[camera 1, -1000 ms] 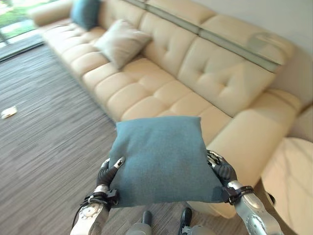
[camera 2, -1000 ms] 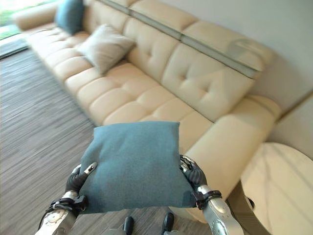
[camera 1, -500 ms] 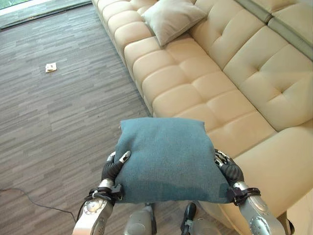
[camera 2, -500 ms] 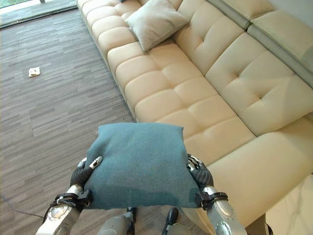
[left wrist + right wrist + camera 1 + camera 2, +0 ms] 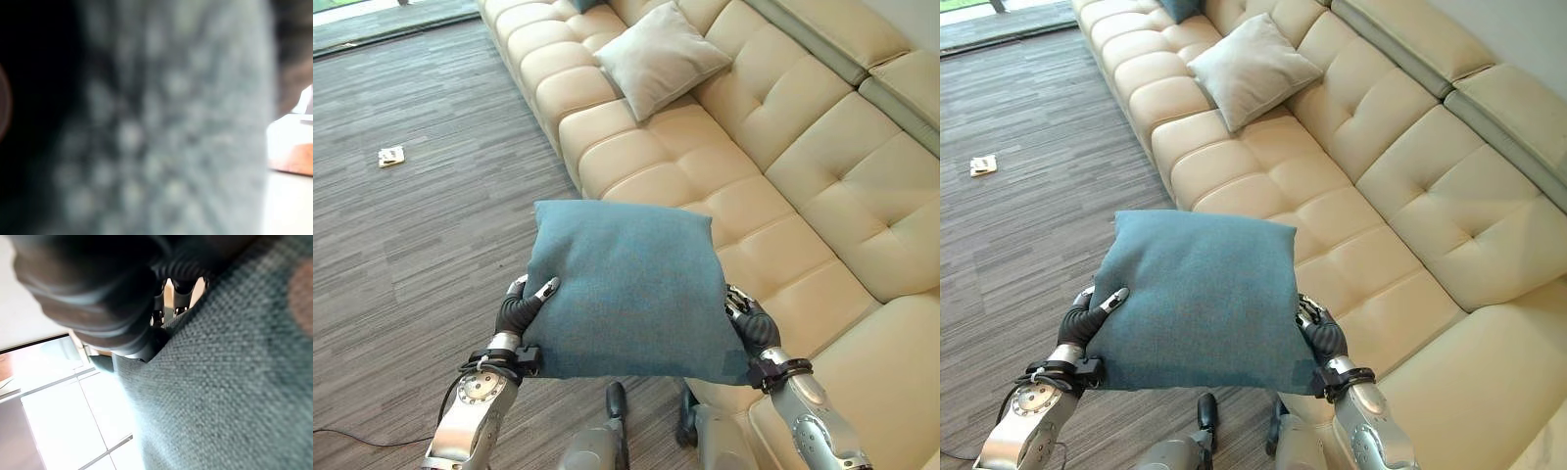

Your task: Pick up all the scattered cushions and arrange them neatly on the sofa.

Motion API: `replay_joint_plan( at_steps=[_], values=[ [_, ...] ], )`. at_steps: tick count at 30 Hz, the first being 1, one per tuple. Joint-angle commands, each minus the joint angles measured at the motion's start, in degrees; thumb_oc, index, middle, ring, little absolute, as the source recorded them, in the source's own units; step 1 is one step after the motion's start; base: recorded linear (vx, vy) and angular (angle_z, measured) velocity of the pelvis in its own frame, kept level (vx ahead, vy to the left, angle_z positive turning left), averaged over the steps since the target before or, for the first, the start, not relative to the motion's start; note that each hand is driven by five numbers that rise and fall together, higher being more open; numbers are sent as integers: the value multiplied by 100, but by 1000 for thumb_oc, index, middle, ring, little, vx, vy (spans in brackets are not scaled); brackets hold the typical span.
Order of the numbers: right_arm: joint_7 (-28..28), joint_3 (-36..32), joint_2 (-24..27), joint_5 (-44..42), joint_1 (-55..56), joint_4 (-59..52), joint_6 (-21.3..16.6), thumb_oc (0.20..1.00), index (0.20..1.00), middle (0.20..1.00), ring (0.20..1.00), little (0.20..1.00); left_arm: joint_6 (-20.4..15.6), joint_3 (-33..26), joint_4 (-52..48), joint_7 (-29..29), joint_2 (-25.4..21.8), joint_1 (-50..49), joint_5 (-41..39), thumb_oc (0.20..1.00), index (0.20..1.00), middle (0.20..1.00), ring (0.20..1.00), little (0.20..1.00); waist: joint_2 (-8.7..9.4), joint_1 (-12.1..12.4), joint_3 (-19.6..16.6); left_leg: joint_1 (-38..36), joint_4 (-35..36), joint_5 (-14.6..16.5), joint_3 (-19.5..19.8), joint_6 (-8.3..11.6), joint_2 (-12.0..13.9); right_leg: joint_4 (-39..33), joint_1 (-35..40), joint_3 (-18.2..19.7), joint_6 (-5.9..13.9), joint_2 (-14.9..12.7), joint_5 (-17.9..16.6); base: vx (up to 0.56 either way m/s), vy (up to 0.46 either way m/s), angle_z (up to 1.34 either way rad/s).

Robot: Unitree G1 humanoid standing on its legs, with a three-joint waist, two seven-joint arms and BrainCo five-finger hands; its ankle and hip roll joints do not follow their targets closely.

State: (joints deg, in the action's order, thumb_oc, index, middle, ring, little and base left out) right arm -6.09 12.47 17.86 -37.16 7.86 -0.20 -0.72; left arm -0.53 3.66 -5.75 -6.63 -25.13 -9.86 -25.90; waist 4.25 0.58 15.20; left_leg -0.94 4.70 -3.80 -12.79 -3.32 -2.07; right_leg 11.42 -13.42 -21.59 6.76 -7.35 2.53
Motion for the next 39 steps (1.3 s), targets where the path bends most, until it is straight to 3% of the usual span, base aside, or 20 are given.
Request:
replay_joint_plan(
  at_steps=[1,2,6,7,8,9,10,13,14,17,18,19,21,23,24,25,26,31,35,39],
  values=[
    [-350,395,-153,-170,-337,-481,-367,200,200,200,200,200,-593,112,-710,280,337,339,103,200,200,200,200,200,-27,77,-351,-371,30,776,-151,295,103,-1108,682,-809,-27,268,-160,245,-73,-72],
    [-354,396,-177,-219,-355,-476,-358,200,200,200,200,200,-598,84,-734,299,350,311,114,200,200,200,200,200,1,112,-413,-440,30,811,-264,310,115,-1099,717,-1016,-48,241,-156,200,-62,-97],
    [-378,283,-113,-316,-205,-475,-366,200,200,200,200,200,-552,144,-736,412,494,176,30,200,200,200,200,200,14,36,-691,-778,-80,1068,-457,381,134,-1430,1096,-809,-164,446,-172,347,-115,-40],
    [-369,230,-68,-290,-179,-482,-369,200,200,200,200,200,-533,144,-742,444,507,154,6,200,200,200,200,200,3,1,-727,-787,-371,1096,-491,447,191,-1485,1211,-796,-202,476,-130,394,-216,-26],
    [-379,184,-16,-360,-147,-501,-353,200,200,200,200,200,-539,146,-756,474,540,122,-52,200,200,200,200,200,-33,-29,-759,-697,-1094,1002,-615,636,347,-1641,1482,-769,-285,563,-31,285,-183,-24],
    [-379,183,-12,-363,-143,-505,-351,200,200,200,200,200,-539,146,-757,475,542,119,-52,200,200,200,200,200,-38,-21,-752,-675,-1167,1038,-620,654,373,-1642,1490,-762,-297,579,-26,260,-190,-20],
    [-402,168,11,-421,-132,-535,-374,200,200,200,200,200,-552,135,-797,490,524,109,-39,200,200,200,200,200,-44,-40,-724,-559,-1730,845,-644,764,480,-1642,1600,-653,-370,619,64,131,-142,-30],
    [-415,175,79,-502,-75,-549,-345,200,200,200,200,200,-560,198,-815,497,540,98,-75,200,200,200,200,200,-75,3,-614,-245,-2732,569,-329,946,629,-1642,1822,-315,-597,769,323,176,-156,-56],
    [-389,131,89,-482,-67,-496,-324,200,200,200,200,200,-539,248,-757,468,589,122,-133,200,200,200,200,200,-63,-49,-588,-69,-2798,559,-156,873,658,-1642,1898,-107,-630,775,381,141,-97,-94],
    [-328,82,107,-449,-86,-460,-336,200,200,200,200,200,-523,269,-737,422,617,111,-169,200,200,200,200,200,-18,-66,-561,123,-2470,753,129,708,554,-1642,1874,166,-588,703,331,87,6,-64],
    [-316,86,103,-438,-74,-412,-318,200,200,200,200,200,-520,290,-732,419,635,51,-161,200,200,200,200,200,-10,-71,-572,180,-2019,975,529,590,389,-1642,1884,426,-540,654,303,113,47,-47],
    [-316,86,104,-438,-71,-413,-317,200,200,200,200,200,-521,291,-731,419,636,50,-160,200,200,200,200,200,-8,-68,-572,165,-1998,968,525,586,384,-1642,1888,429,-536,650,304,71,76,-61],
    [-316,112,101,-404,-74,-349,-301,200,200,200,200,200,-533,261,-709,392,674,-23,-152,200,200,200,200,200,9,-58,-590,249,-1478,895,1016,519,182,-1642,1842,683,-541,596,238,57,69,-81],
    [-305,122,112,-313,-64,-282,-311,200,200,200,200,200,-551,257,-689,343,728,-83,-133,200,200,200,200,200,-36,-40,-608,334,-859,532,1693,562,167,-1642,1863,1019,-559,636,235,149,85,-92],
    [-306,102,147,-253,-47,-261,-308,200,200,200,200,200,-561,267,-690,329,732,-101,-122,200,200,200,200,200,-114,-70,-599,390,-384,175,2143,608,216,-1642,1917,1225,-591,678,249,117,78,-99],
    [-305,102,148,-252,-46,-262,-308,200,200,200,200,200,-563,268,-688,329,733,-101,-122,200,200,200,200,200,-115,-69,-597,366,-343,153,2142,610,222,-1642,1921,1226,-593,681,250,142,148,-94],
    [-280,53,187,-181,-9,-257,-315,200,200,200,200,200,-574,310,-675,316,720,-91,-99,200,200,200,200,200,-190,-127,-591,471,30,-22,2427,704,226,-1642,1967,1401,-602,723,299,66,89,-78],
    [-295,-137,225,7,172,-296,-236,200,200,200,200,200,-555,433,-561,427,717,-43,-63,200,200,200,200,200,-323,-228,-671,394,30,-66,2498,715,145,-1642,2119,1755,-485,675,353,186,241,-58],
    [-297,-135,113,126,242,-296,-192,200,200,200,200,200,-519,529,-539,487,549,-56,-69,200,200,200,200,200,-339,-270,-822,187,30,163,1989,483,34,-1617,2072,2065,-313,428,269,198,274,-38],
    [-243,-41,34,292,49,-169,-221,200,200,200,200,200,-528,533,-467,420,453,48,-54,200,200,200,200,200,-333,-161,-839,112,30,273,1636,366,55,-1432,1909,2116,-224,362,250,106,164,-62]
  ],
)
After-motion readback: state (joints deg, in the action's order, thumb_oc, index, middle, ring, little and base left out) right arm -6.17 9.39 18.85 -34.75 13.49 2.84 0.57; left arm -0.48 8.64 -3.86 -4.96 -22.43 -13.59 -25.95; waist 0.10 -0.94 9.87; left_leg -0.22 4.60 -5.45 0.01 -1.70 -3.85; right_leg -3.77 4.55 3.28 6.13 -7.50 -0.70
